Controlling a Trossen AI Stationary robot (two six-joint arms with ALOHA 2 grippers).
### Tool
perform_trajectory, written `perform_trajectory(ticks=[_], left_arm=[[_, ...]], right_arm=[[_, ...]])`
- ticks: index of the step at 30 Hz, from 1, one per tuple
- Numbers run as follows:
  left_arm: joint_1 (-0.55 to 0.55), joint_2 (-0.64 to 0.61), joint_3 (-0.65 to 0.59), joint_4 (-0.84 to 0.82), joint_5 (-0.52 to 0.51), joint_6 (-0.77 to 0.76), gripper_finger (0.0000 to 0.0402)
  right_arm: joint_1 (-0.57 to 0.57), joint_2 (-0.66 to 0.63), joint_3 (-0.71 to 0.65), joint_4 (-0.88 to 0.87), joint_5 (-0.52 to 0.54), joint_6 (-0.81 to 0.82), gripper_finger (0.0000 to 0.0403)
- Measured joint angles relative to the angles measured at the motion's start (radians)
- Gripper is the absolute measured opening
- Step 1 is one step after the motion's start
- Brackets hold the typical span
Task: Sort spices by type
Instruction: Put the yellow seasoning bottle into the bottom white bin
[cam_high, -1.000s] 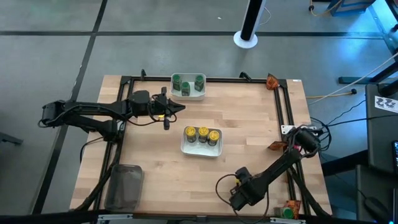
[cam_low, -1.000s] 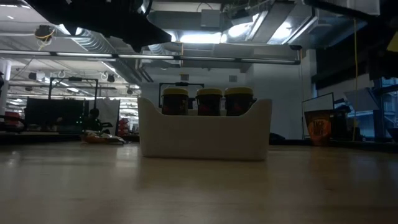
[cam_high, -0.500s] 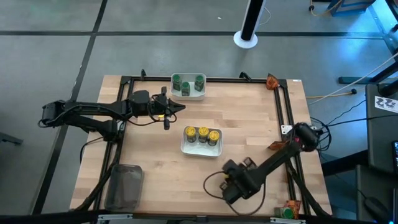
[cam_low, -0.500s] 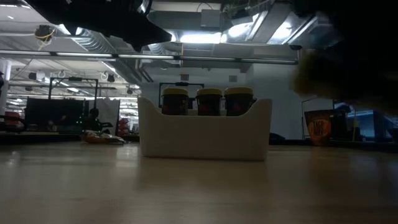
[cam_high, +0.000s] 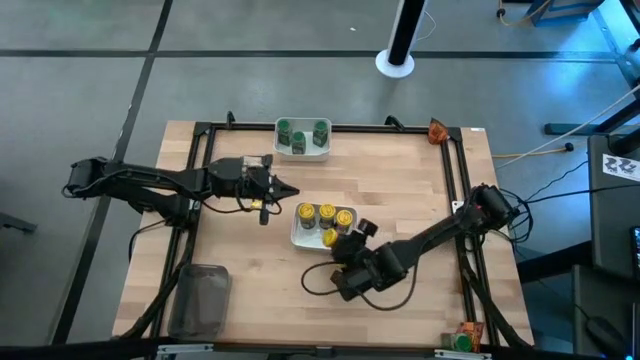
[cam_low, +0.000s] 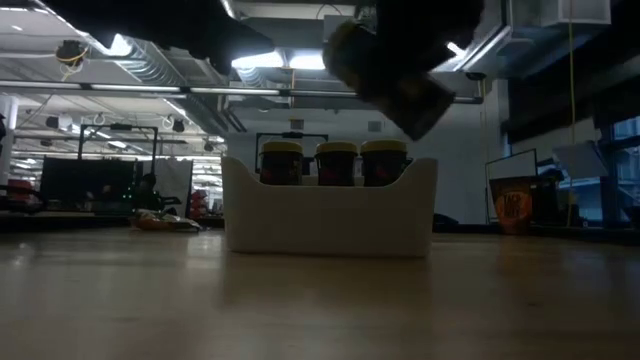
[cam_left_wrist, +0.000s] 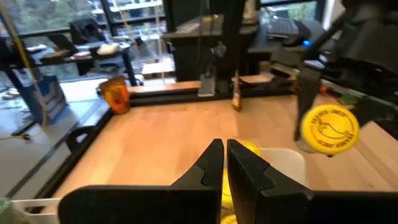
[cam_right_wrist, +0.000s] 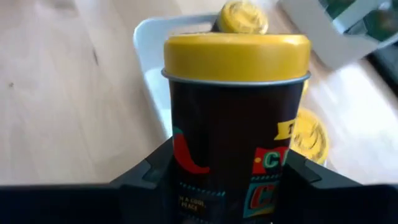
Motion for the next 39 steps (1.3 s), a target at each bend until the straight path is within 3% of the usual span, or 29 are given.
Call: perform_trajectory(ticks=[5, 14, 18, 25, 29, 34, 39], left_arm=[[-0.041, 0.0, 0.0, -0.032, 0.003, -0.016, 0.0008], [-0.112, 0.086, 0.0, 0.035, 0.094, -0.041, 0.0022], [-0.114, 0.149, 0.002, 0.114, 0.093, -0.042, 0.0073], [-0.115, 0.231, 0.054, 0.112, 0.092, -0.064, 0.0204], [-0.123, 0.272, 0.08, 0.113, 0.095, -0.061, 0.0251], [-0.126, 0.313, 0.087, 0.201, 0.08, -0.082, 0.0266], [-0.149, 0.373, 0.087, 0.323, 0.079, -0.111, 0.0267]], right_arm=[[-0.006, -0.005, 0.0, 0.033, 0.088, -0.096, 0.017], [-0.017, -0.012, -0.027, 0.01, 0.096, -0.126, 0.017], [-0.018, -0.033, -0.062, 0.012, 0.097, -0.121, 0.017], [-0.017, -0.087, -0.104, 0.02, 0.115, -0.125, 0.017], [-0.017, -0.145, -0.158, 0.046, 0.143, -0.132, 0.017], [-0.018, -0.234, -0.272, 0.281, 0.131, -0.251, 0.017], [-0.064, -0.286, -0.422, 0.72, -0.041, -0.478, 0.017]])
